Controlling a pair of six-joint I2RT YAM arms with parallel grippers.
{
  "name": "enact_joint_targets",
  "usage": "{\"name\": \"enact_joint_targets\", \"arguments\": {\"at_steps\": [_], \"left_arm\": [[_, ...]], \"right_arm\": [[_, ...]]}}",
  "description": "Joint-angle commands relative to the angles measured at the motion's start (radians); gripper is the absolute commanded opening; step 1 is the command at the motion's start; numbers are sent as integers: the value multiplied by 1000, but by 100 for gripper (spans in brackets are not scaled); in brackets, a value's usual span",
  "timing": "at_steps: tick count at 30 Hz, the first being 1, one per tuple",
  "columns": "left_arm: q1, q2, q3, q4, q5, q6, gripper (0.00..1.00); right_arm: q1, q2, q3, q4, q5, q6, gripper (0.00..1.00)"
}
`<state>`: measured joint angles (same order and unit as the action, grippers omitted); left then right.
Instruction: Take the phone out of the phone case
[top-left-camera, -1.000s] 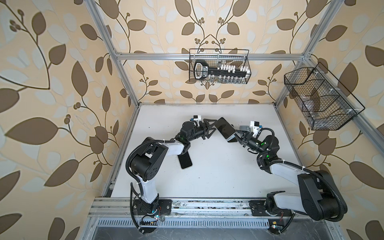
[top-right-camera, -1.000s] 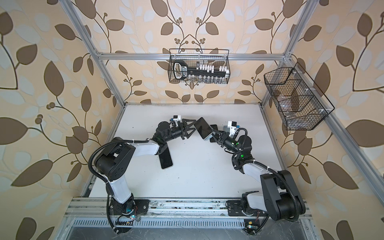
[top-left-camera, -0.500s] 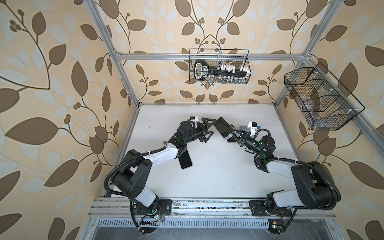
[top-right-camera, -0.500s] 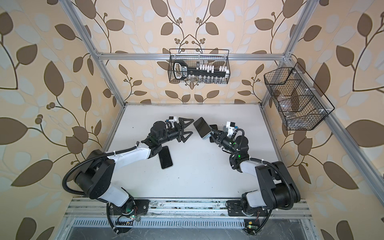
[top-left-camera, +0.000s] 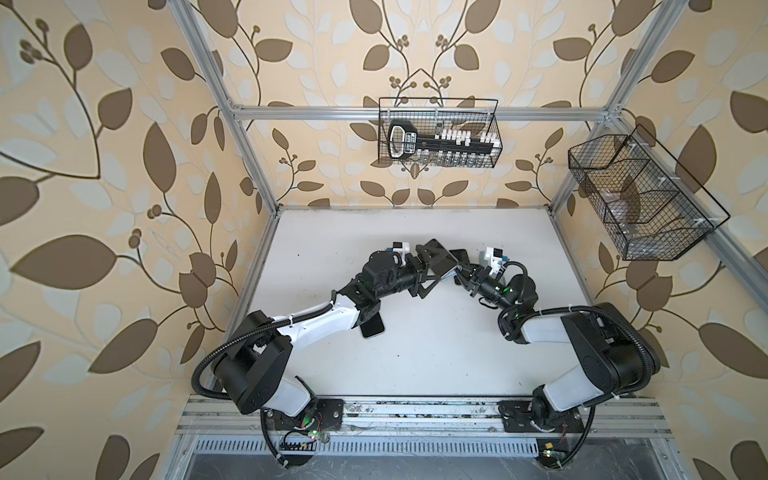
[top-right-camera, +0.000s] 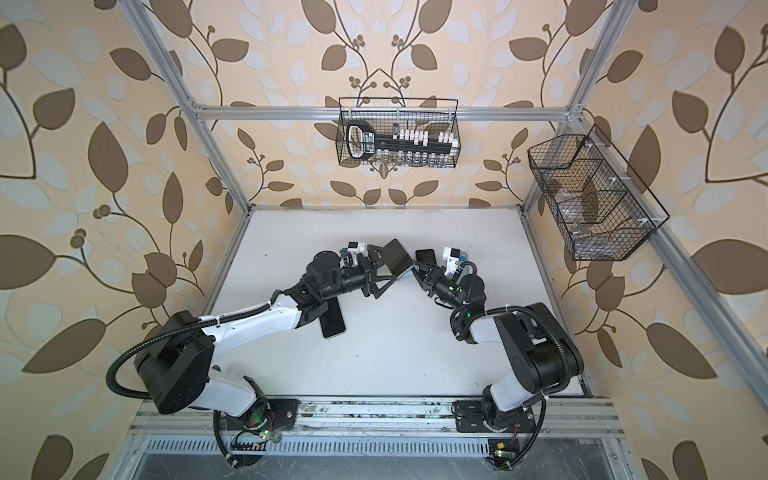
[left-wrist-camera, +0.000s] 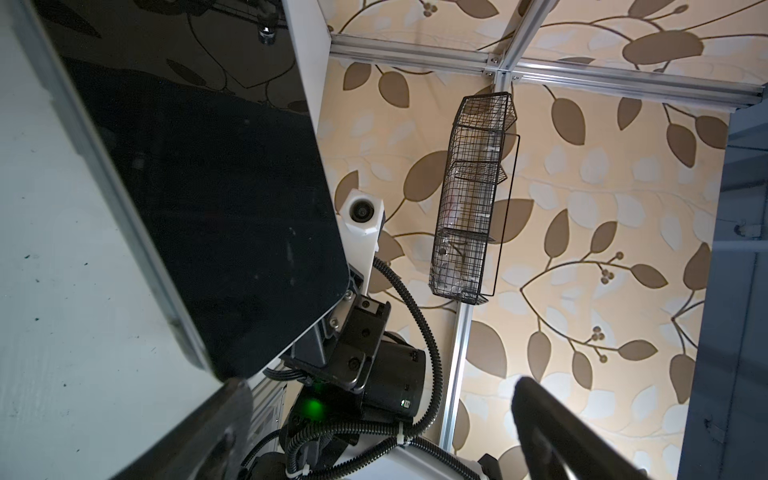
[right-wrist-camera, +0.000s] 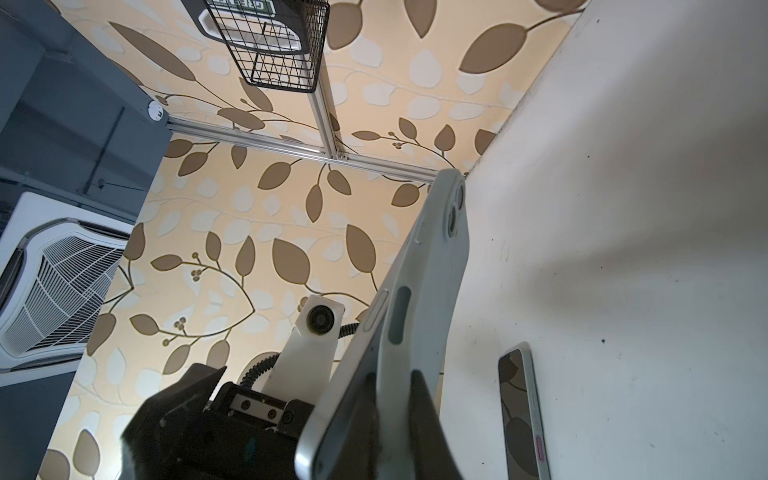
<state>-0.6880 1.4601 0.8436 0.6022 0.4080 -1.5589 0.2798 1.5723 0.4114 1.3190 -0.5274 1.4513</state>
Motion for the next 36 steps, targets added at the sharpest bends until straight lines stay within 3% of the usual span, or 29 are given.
{"name": "enact_joint_targets", "arguments": {"at_steps": [1, 36], "left_arm": [[-5, -58, -5, -6, -24, 10, 99], [-14, 8, 12, 11, -60, 8, 99]], "right_arm": [[7, 0, 22, 137, 28, 34, 4], [44, -26, 8, 109, 57, -2, 3]]}}
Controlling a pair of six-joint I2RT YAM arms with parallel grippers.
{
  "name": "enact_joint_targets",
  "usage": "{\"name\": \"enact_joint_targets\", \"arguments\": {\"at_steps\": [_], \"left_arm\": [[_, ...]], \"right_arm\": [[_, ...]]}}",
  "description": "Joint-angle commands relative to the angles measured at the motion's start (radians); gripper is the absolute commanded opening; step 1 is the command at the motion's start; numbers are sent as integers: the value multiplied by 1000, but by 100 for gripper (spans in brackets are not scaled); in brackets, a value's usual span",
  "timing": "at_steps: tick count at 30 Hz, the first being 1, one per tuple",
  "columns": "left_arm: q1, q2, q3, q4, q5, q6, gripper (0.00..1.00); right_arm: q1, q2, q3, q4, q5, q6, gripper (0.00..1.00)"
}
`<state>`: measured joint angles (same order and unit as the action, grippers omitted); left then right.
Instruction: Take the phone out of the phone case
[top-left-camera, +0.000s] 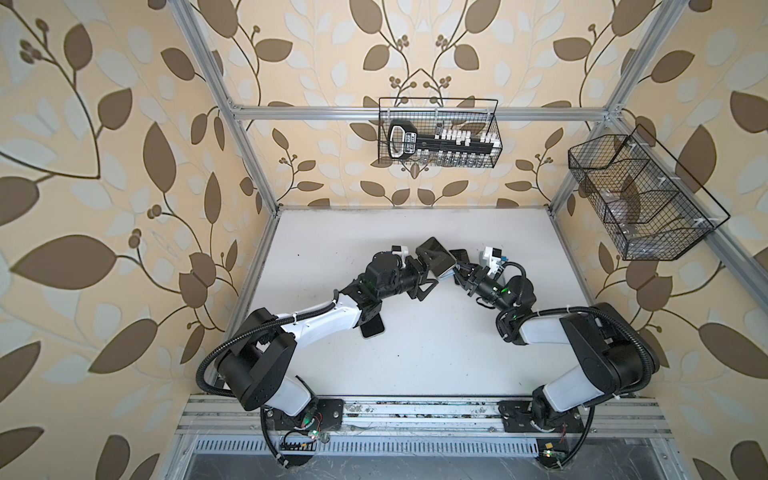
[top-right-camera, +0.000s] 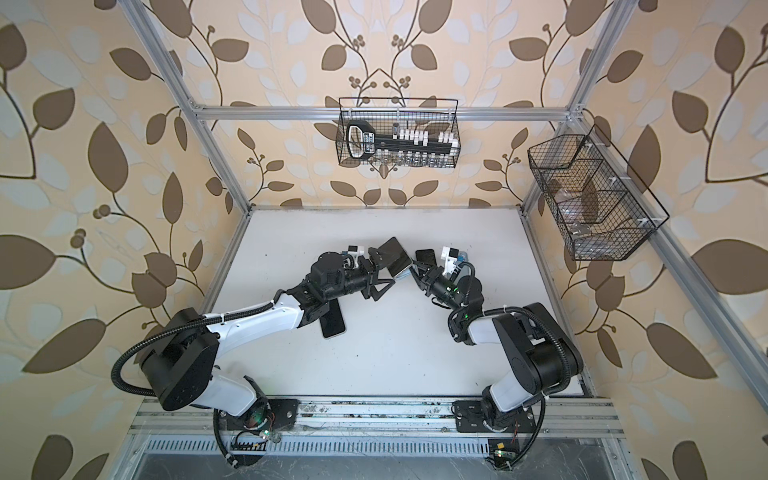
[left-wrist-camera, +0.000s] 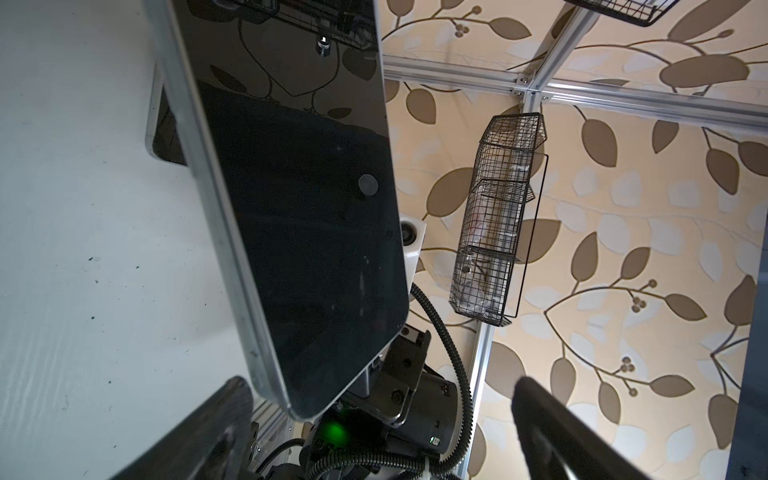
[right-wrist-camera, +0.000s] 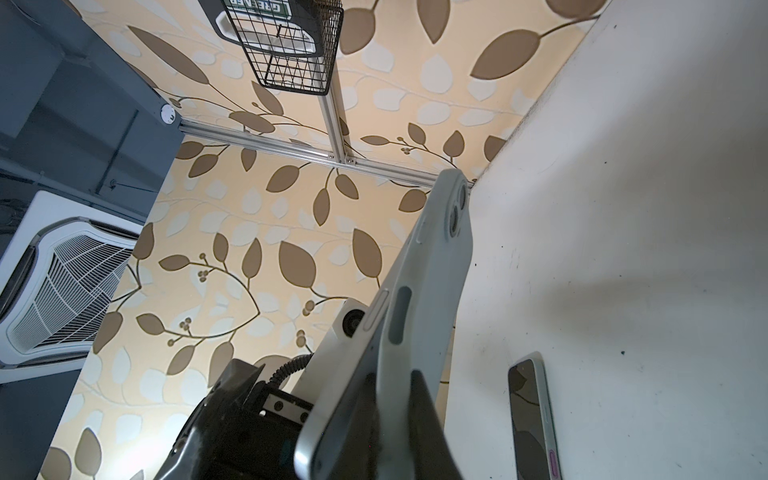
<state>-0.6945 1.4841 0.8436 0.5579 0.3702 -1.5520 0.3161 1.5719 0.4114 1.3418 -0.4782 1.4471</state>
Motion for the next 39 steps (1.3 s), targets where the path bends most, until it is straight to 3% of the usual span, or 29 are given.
{"name": "enact_joint_targets", "arguments": {"at_steps": [1, 17, 23, 39], "left_arm": [[-7, -20, 12, 53, -24, 0, 99], [-7, -134, 36, -78, -46, 58, 99], [-17, -111, 27, -33, -45, 33, 99], [-66, -103, 8, 10, -177, -26, 99]], "right_arm": [[9, -26, 6, 85, 8, 0, 3], [11, -39, -4, 62, 21, -30, 3], [15, -56, -6, 51, 33, -32, 3], [105, -149, -75, 0, 244, -83, 2]]}}
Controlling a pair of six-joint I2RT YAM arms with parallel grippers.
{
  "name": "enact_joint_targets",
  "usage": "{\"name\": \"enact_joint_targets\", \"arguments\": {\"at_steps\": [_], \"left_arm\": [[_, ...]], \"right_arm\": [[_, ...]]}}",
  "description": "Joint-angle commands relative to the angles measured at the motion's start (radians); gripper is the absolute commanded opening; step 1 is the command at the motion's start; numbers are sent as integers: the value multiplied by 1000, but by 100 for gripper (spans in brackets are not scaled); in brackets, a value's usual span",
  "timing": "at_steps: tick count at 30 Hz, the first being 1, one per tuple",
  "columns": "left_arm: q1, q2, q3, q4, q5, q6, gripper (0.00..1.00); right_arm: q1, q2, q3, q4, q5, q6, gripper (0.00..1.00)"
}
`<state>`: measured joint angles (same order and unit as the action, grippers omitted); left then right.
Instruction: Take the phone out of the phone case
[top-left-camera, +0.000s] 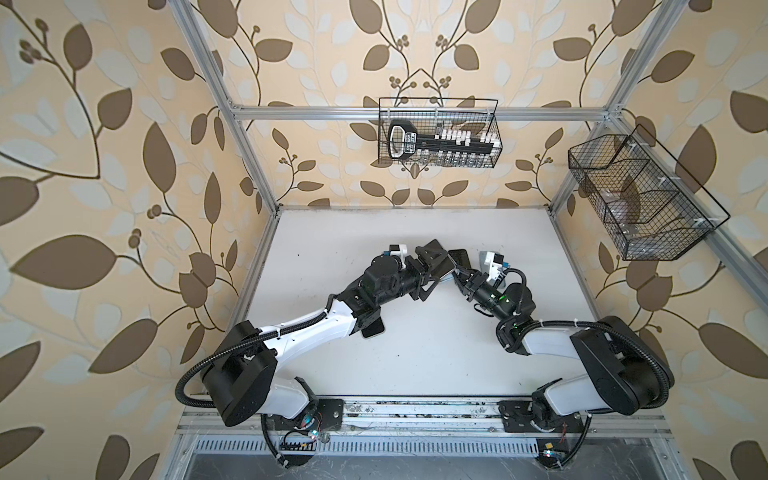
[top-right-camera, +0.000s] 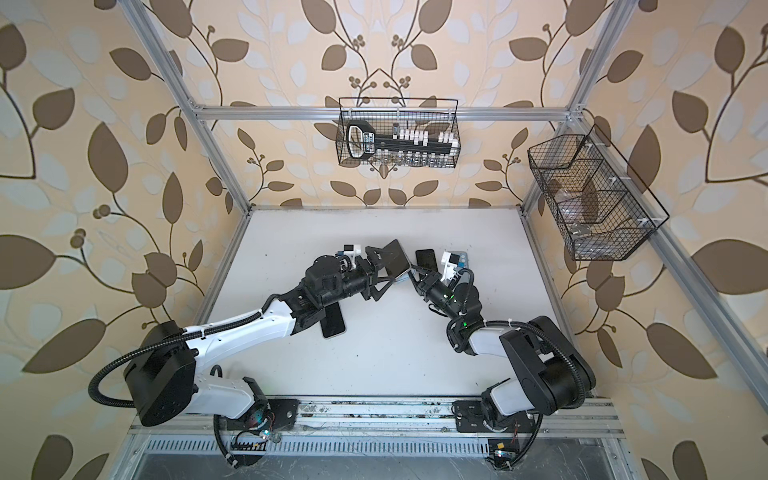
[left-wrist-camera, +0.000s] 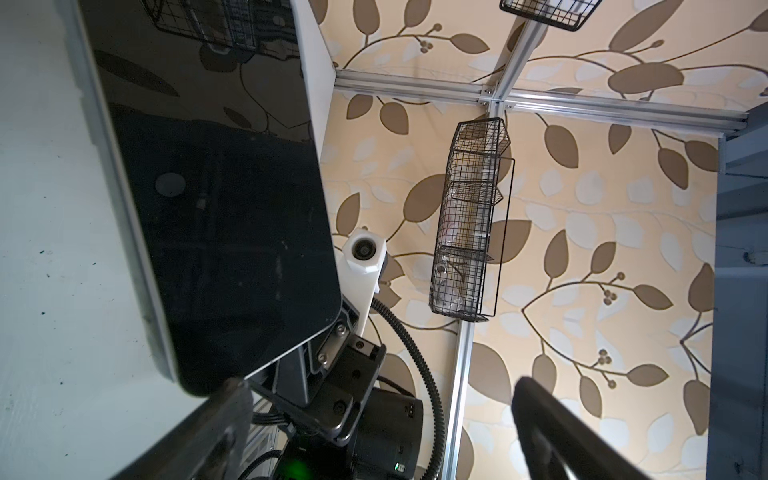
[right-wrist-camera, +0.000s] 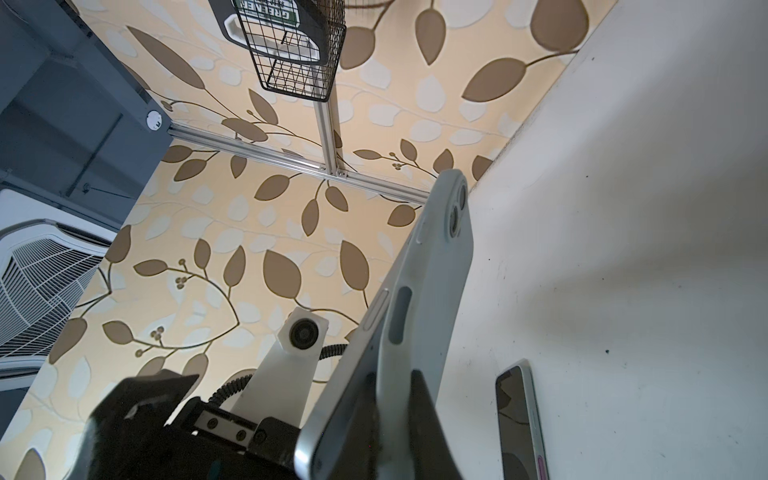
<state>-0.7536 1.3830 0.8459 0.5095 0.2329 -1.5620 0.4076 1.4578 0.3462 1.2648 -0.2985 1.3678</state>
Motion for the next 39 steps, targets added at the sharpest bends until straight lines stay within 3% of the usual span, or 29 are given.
{"name": "enact_joint_targets", "arguments": {"at_steps": [1, 15, 39], "left_arm": [[-8, -1, 7, 58, -41, -16, 99], [-61, 13, 20, 36, -55, -36, 99], [-52, 39, -27, 87, -178, -58, 99]], "right_arm": [[19, -38, -13, 77, 72, -6, 2], [41, -47, -29, 80, 145, -15, 2], [94, -71, -74, 102, 214, -24, 2]]}}
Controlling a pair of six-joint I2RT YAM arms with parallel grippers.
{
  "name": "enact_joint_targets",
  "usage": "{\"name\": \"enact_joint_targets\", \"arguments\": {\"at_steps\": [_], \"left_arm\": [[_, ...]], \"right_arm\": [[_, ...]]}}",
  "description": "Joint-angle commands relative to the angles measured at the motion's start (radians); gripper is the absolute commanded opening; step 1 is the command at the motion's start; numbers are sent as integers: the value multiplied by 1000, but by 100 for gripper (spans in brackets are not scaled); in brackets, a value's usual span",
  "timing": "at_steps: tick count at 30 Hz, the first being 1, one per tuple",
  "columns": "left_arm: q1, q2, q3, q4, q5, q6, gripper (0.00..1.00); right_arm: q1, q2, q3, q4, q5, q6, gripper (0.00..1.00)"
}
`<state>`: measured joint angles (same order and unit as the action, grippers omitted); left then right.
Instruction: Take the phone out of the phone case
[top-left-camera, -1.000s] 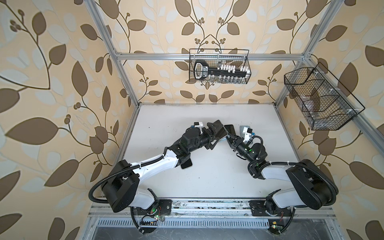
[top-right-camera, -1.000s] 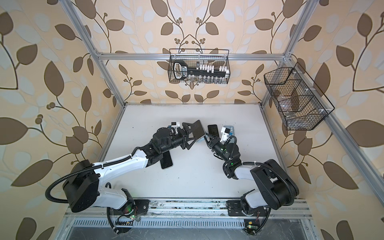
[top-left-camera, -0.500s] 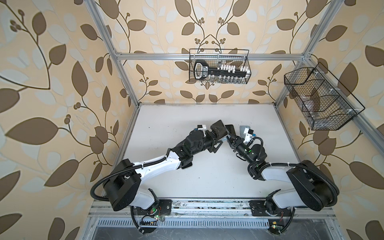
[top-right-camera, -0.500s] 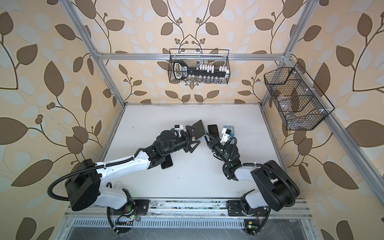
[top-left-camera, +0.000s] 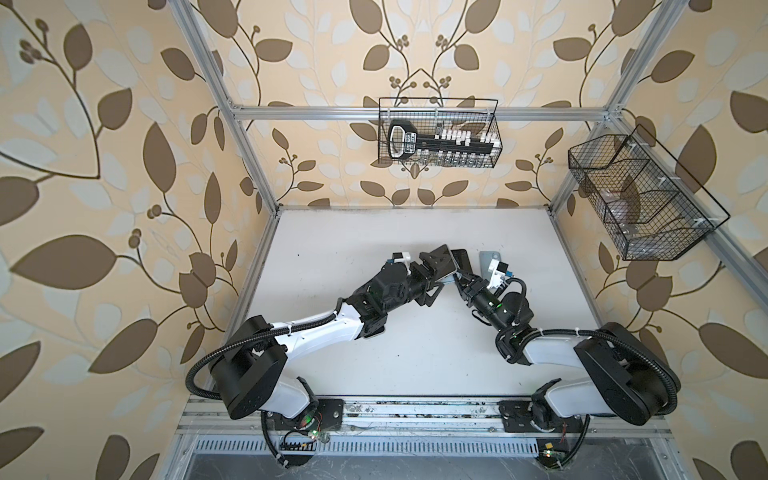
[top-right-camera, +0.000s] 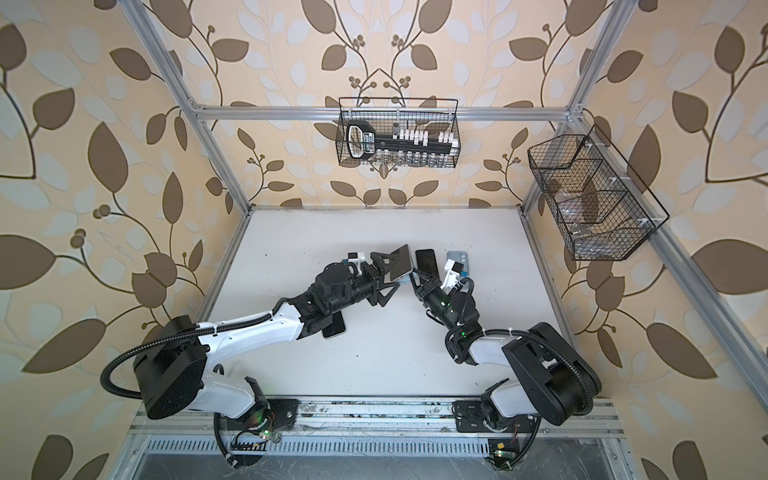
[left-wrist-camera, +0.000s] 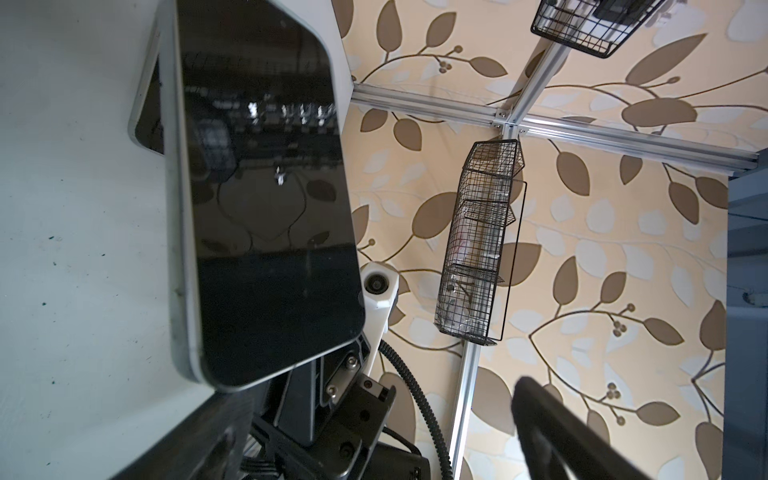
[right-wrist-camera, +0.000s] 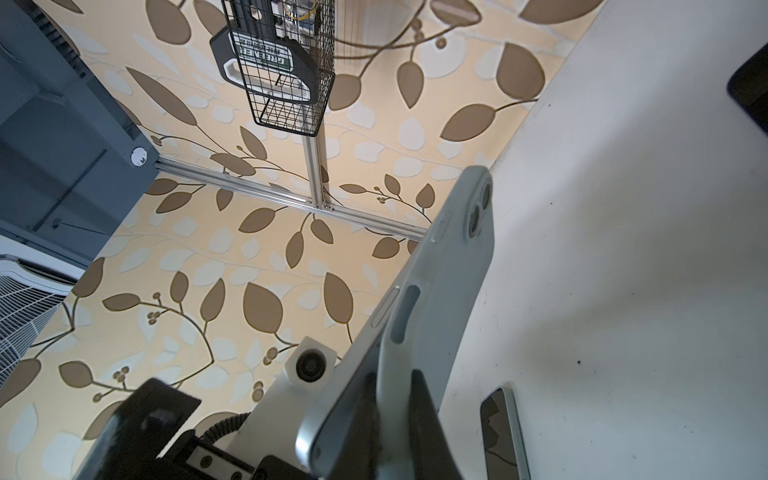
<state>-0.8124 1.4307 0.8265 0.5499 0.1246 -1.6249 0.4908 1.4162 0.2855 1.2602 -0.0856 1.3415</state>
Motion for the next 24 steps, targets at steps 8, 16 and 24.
{"name": "enact_joint_targets", "arguments": {"at_steps": [8, 16, 24], "left_arm": [[9, -9, 7, 4, -103, 18, 99], [9, 0, 23, -21, -113, 17, 92], [9, 48, 34, -5, -105, 13, 81]], "right_arm": [[20, -30, -32, 117, 17, 2, 2], [24, -20, -33, 131, 21, 5, 2], [33, -2, -32, 148, 21, 9, 2]]}}
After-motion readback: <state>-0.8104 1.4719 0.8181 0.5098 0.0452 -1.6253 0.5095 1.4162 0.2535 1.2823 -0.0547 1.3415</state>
